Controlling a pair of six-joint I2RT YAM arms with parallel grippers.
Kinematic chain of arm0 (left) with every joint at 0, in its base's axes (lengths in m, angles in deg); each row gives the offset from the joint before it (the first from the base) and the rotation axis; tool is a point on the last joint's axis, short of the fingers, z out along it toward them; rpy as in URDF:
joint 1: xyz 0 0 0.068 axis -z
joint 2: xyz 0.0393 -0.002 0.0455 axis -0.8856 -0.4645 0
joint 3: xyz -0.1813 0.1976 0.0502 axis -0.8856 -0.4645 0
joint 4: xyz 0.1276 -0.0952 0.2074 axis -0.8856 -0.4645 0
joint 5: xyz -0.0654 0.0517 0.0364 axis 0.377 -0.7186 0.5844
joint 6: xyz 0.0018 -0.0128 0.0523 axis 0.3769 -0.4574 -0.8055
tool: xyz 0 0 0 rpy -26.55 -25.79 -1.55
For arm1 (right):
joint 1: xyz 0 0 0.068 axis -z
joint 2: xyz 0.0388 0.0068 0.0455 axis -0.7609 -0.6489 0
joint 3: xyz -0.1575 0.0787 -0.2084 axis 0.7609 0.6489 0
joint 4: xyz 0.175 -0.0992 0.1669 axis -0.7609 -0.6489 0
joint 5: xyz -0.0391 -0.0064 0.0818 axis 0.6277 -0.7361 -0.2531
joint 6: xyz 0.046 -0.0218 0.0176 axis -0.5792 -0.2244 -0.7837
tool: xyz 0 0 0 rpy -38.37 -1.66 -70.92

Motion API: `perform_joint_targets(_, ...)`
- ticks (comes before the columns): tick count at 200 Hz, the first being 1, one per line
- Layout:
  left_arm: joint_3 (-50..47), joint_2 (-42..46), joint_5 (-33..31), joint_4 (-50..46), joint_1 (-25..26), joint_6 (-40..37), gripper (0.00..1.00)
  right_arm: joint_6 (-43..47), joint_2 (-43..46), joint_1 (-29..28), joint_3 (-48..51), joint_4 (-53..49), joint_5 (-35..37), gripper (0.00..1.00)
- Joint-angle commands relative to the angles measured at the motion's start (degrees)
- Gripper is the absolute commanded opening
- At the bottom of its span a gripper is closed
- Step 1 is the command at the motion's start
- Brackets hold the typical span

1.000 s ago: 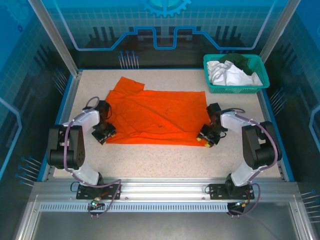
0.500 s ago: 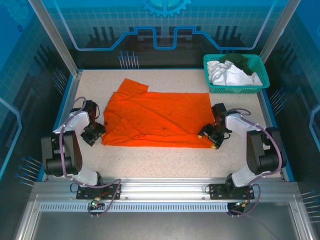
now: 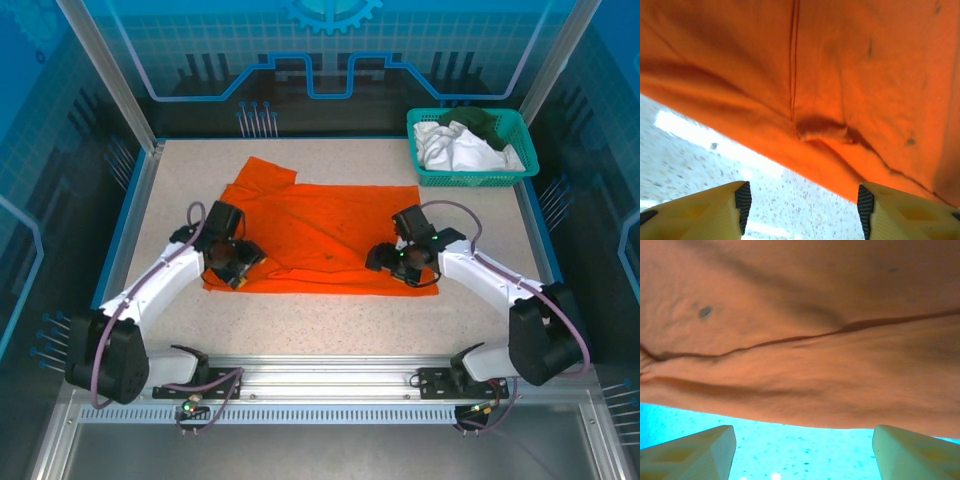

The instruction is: Fold and stack the t-shirts

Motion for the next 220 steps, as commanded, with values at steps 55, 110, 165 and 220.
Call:
perform_joint_targets(55,-2.7,-5.2,6.9,14.4,1.6,14.0,0.56,3.1,-7.8,-11.3,-6.4,2.8,-2.2,0.69)
perform_joint_targets(110,0.3,-10.5,4.6,12.0,1.6,13.9,0.49,3.3,-13.0,-15.7,-10.4,1.2,-1.7,0.65)
perform_joint_targets(165,1.4,-11.0,1.8,7.6,1.7,14.0,0.45,3.8,-13.6,-16.1,-11.4,0.4,-1.1,0.64)
perform_joint_targets(220,0.1,-12.1,1.7,10.0,1.7,15.8,0.42,4.4,-14.9,-16.1,-12.4,0.0,-1.5,0.64)
